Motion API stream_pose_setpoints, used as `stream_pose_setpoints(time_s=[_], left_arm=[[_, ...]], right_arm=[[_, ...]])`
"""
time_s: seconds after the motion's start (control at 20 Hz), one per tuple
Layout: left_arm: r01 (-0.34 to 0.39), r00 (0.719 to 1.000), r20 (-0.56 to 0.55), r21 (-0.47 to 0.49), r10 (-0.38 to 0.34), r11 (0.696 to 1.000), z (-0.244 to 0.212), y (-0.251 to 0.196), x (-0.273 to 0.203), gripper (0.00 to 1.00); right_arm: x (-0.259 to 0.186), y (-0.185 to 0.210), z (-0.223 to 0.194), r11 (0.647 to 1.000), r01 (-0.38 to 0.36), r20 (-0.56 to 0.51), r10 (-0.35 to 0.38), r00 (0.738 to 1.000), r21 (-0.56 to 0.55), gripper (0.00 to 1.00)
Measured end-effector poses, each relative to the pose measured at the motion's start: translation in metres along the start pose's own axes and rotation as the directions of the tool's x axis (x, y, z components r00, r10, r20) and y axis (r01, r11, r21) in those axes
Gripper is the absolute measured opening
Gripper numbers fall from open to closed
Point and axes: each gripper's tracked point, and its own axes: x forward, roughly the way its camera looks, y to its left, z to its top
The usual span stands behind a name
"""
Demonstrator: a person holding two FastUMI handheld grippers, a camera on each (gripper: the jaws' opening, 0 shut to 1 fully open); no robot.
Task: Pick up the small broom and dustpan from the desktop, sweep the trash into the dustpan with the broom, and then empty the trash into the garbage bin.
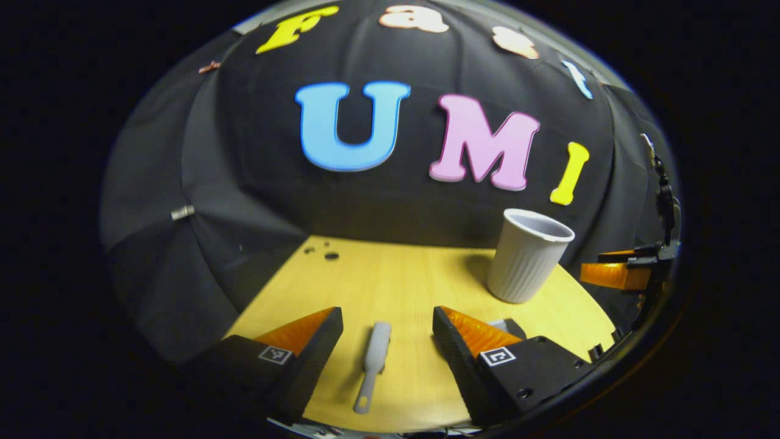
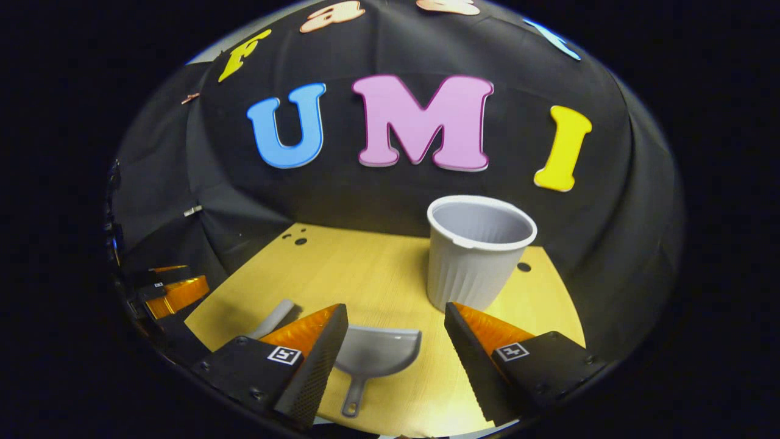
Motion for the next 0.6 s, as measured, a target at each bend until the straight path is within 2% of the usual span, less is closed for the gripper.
stream_pose_setpoints(time_s=[0.1, 0.3, 0.45, 0.6], left_arm=[[-0.017, 0.997, 0.081, 0.033, 0.015, 0.999, 0.022, -0.012, -0.006, 0.96], [-0.05, 0.985, 0.168, 0.05, 0.041, 0.997, 0.047, -0.052, -0.018, 0.96], [-0.077, 0.989, 0.132, 0.045, 0.071, 0.996, 0.04, -0.079, -0.015, 0.95], [-0.083, 0.988, 0.135, 0.016, 0.08, 0.996, 0.045, -0.104, -0.013, 0.96]], right_arm=[[-0.011, -0.015, 0.013, 1.0, -0.004, 0.062, 0.005, 0.998, -0.014, 0.99], [-0.019, -0.037, 0.025, 0.995, -0.025, 0.14, 0.039, 0.989, -0.097, 0.99], [-0.027, -0.05, 0.029, 0.992, -0.062, 0.176, 0.081, 0.981, -0.112, 0.99], [-0.029, -0.064, 0.025, 0.99, -0.095, 0.166, 0.111, 0.98, -0.104, 1.0]])
